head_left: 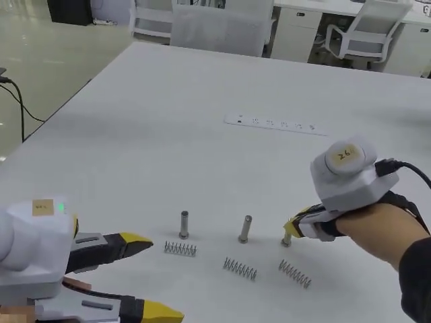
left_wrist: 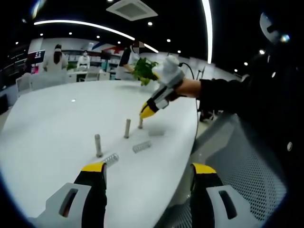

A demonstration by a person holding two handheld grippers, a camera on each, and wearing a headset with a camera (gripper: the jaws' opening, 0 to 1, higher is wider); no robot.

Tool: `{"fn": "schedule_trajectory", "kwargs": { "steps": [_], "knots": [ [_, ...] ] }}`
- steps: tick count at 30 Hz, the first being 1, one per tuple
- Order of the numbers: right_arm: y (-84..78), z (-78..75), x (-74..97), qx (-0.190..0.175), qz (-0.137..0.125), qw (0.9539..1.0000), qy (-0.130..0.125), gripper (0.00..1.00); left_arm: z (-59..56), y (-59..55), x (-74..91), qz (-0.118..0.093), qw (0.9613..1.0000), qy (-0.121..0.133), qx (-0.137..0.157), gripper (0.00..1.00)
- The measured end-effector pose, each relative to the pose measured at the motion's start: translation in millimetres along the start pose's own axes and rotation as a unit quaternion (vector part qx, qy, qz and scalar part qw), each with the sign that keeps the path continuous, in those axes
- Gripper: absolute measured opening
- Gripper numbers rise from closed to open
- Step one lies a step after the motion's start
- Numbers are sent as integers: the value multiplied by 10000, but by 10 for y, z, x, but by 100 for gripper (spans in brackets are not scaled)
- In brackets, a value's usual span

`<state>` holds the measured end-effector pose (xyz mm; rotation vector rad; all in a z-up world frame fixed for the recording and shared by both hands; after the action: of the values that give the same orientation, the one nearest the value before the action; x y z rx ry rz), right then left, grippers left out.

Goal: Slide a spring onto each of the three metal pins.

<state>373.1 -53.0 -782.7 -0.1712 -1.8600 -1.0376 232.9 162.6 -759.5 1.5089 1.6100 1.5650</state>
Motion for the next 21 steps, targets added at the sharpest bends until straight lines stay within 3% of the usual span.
{"fn": "schedule_trajectory", "kwargs": {
  "steps": [21],
  "knots": [
    [9, 5, 16, -1, -176, 9998, -12, 5, -5, -19, -10, 95, 9999, -24, -44, 67]
  ]
}}
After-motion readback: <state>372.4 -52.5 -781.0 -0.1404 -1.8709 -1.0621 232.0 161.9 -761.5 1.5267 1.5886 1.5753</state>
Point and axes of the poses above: the centre of the closed fingertips' face, and the gripper's own axes: x roughly backward along the fingers, z roughly to its left, y roughly out of its top, the point moved 5 cm from there along x, roughly backward along the fingers, and after that the axes turned 9 degrees about -y, right-handed, at the moved point
